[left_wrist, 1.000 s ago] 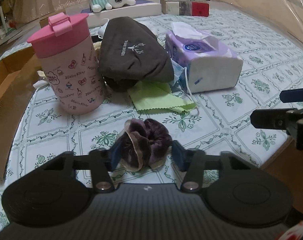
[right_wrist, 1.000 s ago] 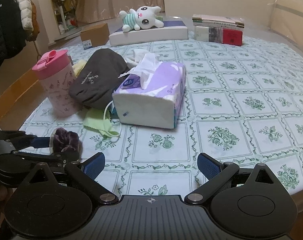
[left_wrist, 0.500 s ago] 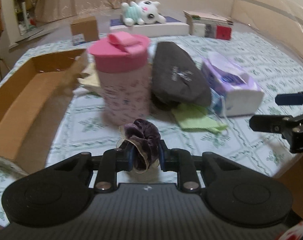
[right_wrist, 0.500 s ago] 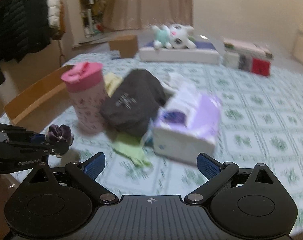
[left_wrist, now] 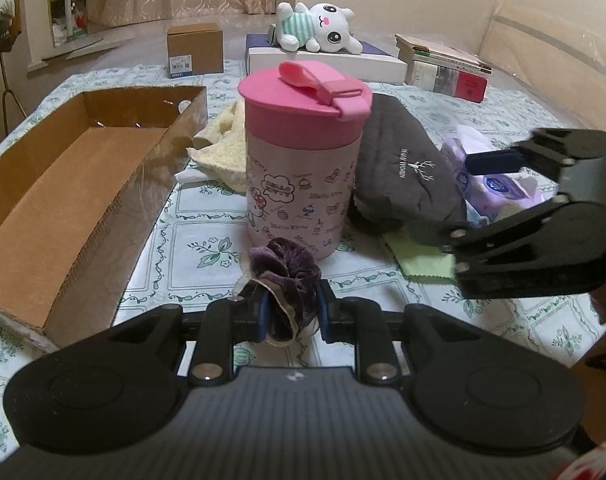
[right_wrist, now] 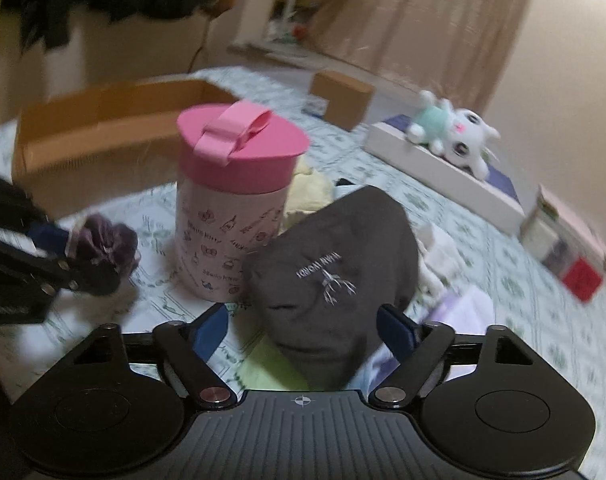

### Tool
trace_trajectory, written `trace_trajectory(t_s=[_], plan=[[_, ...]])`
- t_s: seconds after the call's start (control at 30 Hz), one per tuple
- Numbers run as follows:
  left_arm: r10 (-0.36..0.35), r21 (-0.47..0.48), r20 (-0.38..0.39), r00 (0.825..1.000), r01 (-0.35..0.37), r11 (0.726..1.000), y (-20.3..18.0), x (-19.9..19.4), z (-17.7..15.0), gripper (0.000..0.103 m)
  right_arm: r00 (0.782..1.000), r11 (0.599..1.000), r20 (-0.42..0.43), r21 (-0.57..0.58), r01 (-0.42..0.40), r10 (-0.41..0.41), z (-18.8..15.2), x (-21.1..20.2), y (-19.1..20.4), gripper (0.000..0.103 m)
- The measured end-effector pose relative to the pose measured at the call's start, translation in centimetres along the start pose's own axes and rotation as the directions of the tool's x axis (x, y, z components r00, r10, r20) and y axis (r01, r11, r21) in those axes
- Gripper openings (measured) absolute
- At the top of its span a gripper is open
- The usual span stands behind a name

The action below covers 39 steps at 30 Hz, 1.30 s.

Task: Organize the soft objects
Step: 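Grasp the dark gray pouch with the right gripper while the left gripper holds the scrunchie, then carry the scrunchie and pouch into the cardboard box and open both grippers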

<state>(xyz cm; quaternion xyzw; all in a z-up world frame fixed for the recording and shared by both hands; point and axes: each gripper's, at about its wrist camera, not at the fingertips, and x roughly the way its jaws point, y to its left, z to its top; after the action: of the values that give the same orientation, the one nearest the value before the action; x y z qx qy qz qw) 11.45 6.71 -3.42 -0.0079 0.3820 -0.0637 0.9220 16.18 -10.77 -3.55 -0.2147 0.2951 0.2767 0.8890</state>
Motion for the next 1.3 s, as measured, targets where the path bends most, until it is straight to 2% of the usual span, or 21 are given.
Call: trace_trajectory(t_s=[0.17,0.2,0.23,0.27,0.33,0.37,0.6,0.87,1.0,1.3], plan=[[-0.012,-0.014,-0.007,1.0,0.012,1.0,0.4,0.9,0.0,0.021,0.999,0.991,-0.017,-0.131,0.032,-0.035,-0.2,2.8,1.2,0.063],[-0.014,-0.015,-0.007,1.0,0.014,1.0,0.4,0.9,0.0,0.021,0.999,0.989,-0.015,-0.145,0.04,-0.043,-0.3,3.1,1.4,0.055],[-0.015,-0.017,-0.007,1.0,0.014,1.0,0.5,0.9,0.0,0.021,0.999,0.987,-0.012,-0.153,0.047,-0.049,-0.3,3.2,1.5,0.043],[-0.015,-0.019,-0.006,1.0,0.015,1.0,0.4,0.9,0.0,0.021,0.999,0.987,-0.008,-0.155,0.048,-0.05,-0.4,3.2,1.5,0.037],[-0.016,-0.022,-0.002,1.0,0.016,1.0,0.5,0.7,0.0,0.021,0.998,0.986,0.007,-0.158,0.058,-0.058,-0.4,2.8,1.5,0.012],[-0.017,-0.023,0.0,1.0,0.017,1.0,0.5,0.5,0.0,0.021,0.998,0.986,0.02,-0.153,0.067,-0.065,-0.4,2.5,1.5,0.01],[-0.021,-0.013,0.031,0.999,0.021,1.0,0.0,-1.8,0.5,0.021,0.987,0.995,0.13,-0.03,0.097,-0.092,1.1,-2.4,-0.1,0.007],[-0.024,-0.009,0.092,0.995,0.025,1.0,-0.7,-5.4,1.4,0.021,0.959,0.99,0.254,0.105,0.098,-0.122,4.0,-10.3,-2.8,0.007],[-0.023,-0.007,0.115,0.993,0.024,1.0,-1.0,-7.1,1.4,0.021,0.951,0.984,0.283,0.158,0.078,-0.121,4.2,-13.5,-3.4,0.007],[-0.02,0.002,0.13,0.991,0.02,1.0,-1.0,-9.3,1.2,0.021,0.947,0.972,0.305,0.232,0.033,-0.105,3.8,-17.5,-3.5,0.007]])
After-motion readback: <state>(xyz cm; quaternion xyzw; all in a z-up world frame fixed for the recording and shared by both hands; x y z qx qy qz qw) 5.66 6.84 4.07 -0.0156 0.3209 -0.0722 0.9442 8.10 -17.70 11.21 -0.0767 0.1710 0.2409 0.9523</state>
